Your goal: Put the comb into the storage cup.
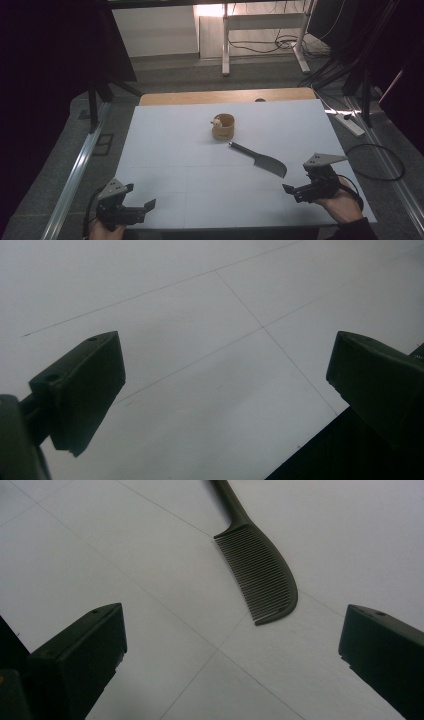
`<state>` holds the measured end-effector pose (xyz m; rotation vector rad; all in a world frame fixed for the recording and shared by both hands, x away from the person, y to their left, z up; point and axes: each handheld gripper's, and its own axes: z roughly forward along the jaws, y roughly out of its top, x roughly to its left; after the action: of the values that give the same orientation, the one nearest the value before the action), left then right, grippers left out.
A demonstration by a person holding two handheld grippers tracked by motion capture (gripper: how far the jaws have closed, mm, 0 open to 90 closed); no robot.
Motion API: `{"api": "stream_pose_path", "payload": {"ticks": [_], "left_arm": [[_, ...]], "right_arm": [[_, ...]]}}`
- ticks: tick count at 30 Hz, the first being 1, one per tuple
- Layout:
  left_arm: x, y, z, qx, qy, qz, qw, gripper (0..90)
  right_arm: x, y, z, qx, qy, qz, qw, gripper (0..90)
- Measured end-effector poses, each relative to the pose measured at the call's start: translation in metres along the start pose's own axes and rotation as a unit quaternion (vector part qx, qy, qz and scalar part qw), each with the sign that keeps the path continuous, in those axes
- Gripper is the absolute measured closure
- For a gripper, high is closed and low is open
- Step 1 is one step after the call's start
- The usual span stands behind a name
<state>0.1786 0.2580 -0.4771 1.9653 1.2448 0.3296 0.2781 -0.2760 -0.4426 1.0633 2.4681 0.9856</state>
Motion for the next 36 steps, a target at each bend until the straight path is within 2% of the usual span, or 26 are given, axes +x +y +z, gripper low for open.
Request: {"api": "stream_pose_path", "payload": {"ticks": [21, 36], "left_arm": [[0.0, 0.0, 0.0, -0.001, 0.0, -0.001, 1.0, 3.3], [0.0, 0.0, 0.0, 0.001, 0.003, 0.001, 1.0, 3.3]], "right_arm": [[-0.001, 0.016, 0.016, 0.009, 0.009, -0.019, 0.9997, 0.0], [-0.002, 0.027, 0.032, 0.02, 0.027, -0.019, 0.9992, 0.0]]}}
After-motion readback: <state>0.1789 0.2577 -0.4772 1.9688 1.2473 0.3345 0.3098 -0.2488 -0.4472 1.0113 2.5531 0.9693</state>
